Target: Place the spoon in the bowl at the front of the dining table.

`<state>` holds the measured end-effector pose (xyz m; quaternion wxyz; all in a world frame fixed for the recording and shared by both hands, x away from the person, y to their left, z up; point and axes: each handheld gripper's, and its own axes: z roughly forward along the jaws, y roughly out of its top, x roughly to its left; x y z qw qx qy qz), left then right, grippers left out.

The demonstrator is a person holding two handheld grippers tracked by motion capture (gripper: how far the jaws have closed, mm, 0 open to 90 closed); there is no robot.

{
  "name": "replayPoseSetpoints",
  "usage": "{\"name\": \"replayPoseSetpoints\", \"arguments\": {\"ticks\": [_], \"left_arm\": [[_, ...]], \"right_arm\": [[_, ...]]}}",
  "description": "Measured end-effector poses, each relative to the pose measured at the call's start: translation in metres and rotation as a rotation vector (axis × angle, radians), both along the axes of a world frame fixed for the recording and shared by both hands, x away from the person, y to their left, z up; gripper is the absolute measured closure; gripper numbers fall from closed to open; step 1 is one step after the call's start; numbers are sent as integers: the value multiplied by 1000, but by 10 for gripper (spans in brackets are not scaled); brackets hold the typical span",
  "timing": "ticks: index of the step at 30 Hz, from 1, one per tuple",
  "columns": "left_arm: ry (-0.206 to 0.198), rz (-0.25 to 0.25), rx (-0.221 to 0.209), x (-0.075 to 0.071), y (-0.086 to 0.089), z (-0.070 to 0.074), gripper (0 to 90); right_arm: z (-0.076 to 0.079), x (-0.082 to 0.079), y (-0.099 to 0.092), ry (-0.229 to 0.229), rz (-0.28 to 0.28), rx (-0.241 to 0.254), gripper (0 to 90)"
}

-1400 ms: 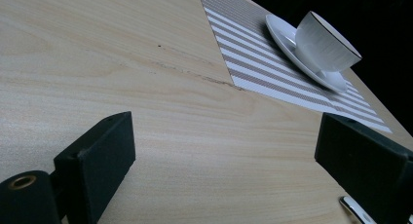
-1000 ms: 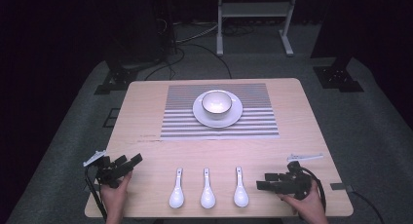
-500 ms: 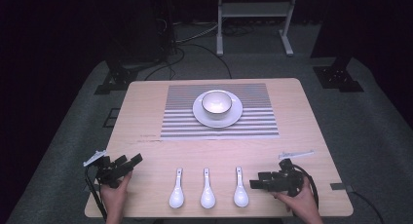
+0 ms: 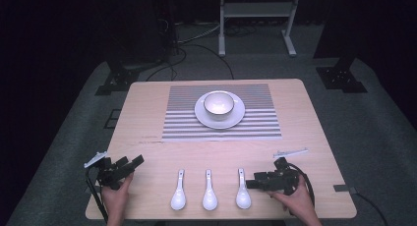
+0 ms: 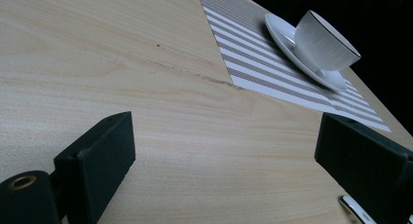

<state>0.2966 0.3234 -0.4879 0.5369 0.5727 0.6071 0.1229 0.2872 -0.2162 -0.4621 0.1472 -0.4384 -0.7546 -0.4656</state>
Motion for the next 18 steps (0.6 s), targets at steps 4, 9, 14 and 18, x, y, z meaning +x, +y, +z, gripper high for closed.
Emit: {"name": "replayPoseSetpoints", "arguments": {"ticks": [4, 9, 14, 18], "left_arm": [[0, 0, 0, 0, 0, 0, 63], [-1, 1, 0, 0, 0, 0, 63], [-1, 0, 0, 0, 0, 0, 63], [-1, 0, -1, 0, 0, 0, 63]], "right_arm": [[-1, 4, 4, 9, 5, 0, 244], [-3, 8, 9, 17, 6, 4, 266], [-4, 12, 13, 25, 6, -2, 270], [-6, 18, 17, 29, 7, -6, 305]]}}
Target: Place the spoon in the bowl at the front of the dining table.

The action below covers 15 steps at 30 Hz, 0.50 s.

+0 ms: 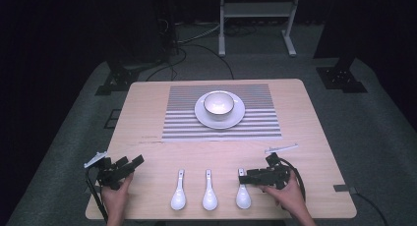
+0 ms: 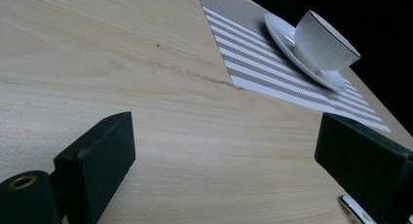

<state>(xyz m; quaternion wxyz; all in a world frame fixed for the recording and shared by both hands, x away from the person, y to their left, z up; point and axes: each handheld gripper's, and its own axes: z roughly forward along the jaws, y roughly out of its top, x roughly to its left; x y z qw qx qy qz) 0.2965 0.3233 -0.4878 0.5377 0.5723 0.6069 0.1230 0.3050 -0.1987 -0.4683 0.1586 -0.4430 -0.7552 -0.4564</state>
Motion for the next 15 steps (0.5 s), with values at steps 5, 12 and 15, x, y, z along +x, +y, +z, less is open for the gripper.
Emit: {"name": "replayPoseSetpoints", "arguments": {"ticks": [5, 12, 15], "left_arm": [[0, 0, -1, 0, 0, 0, 63], [-1, -1, 1, 0, 0, 0, 63], [-1, -2, 1, 0, 0, 0, 63]], "right_arm": [[-3, 4, 2, 7, -5, -6, 314], [-5, 8, 5, 9, -13, -25, 337], [-6, 10, 7, 8, -13, -33, 346]]}}
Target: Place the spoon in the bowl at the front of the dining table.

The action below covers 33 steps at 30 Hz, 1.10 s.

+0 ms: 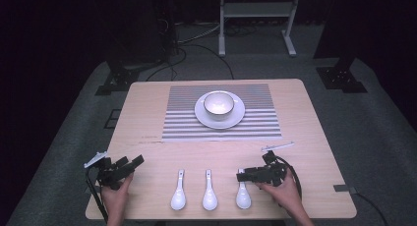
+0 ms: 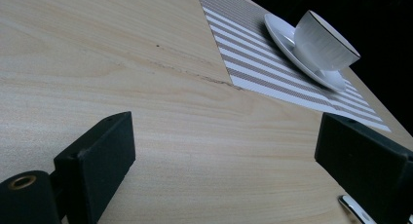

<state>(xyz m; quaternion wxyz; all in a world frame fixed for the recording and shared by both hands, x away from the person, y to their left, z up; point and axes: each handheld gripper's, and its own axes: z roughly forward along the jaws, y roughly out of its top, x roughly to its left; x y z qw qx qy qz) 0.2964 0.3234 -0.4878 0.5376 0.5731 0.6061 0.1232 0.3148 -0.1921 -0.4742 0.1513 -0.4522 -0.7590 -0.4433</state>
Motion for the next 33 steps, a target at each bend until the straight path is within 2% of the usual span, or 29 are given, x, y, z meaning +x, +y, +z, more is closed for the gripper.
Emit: {"name": "replayPoseSetpoints", "arguments": {"ticks": [7, 12, 18, 23, 24, 28, 30, 33], "left_arm": [[0, 0, -1, 0, 0, 0, 63], [-1, 0, -1, 0, 0, 0, 63], [0, 0, -1, 0, 0, 0, 63], [0, -1, -1, 0, 0, 0, 63], [0, 0, -1, 0, 0, 0, 63], [-1, 0, -1, 0, 0, 0, 63], [-1, 0, -1, 0, 0, 0, 63], [-1, 0, -1, 0, 0, 0, 63]], "right_arm": [[-2, 3, 4, -11, -14, -32, 401], [-1, 4, 7, -33, -34, -77, 482], [-2, 3, 13, -60, -50, -134, 527], [-1, 2, 16, -78, -51, -167, 582], [1, 2, 18, -99, -50, -199, 624], [2, 2, 20, -104, -44, -225, 628], [4, 2, 23, -118, -37, -267, 672], [5, 2, 24, -115, -36, -274, 701]]}}
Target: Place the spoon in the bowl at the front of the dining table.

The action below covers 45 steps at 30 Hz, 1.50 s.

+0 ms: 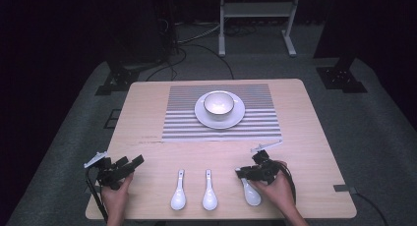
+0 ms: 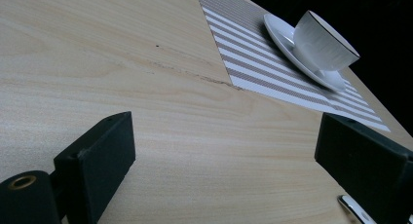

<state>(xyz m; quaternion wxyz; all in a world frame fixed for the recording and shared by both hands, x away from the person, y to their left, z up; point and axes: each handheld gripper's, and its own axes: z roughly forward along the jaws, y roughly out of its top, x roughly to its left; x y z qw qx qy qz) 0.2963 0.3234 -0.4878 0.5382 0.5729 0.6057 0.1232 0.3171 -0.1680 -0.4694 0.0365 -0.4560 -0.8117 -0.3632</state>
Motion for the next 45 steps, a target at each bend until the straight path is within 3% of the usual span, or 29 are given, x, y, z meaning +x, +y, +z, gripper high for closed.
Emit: {"name": "replayPoseSetpoints", "arguments": {"ticks": [5, 7, 12, 27, 34, 45], "left_arm": [[1, -1, 0, 0, 0, 0, 63], [0, -1, -1, 0, 0, 0, 63], [1, -1, -1, 0, 0, 0, 63], [1, 2, 0, 0, 0, 0, 63], [1, 2, -1, 0, 0, 0, 63], [0, 2, -2, 0, 0, 0, 63]], "right_arm": [[4, 1, 4, 10, 28, -60, 781], [4, 2, 5, 24, 46, -67, 836], [5, 3, 3, 50, 60, -48, 848], [21, 5, -26, 110, 42, 223, 839], [27, 7, -32, 124, 42, 323, 835], [33, 14, -35, 136, 23, 409, 817]]}}
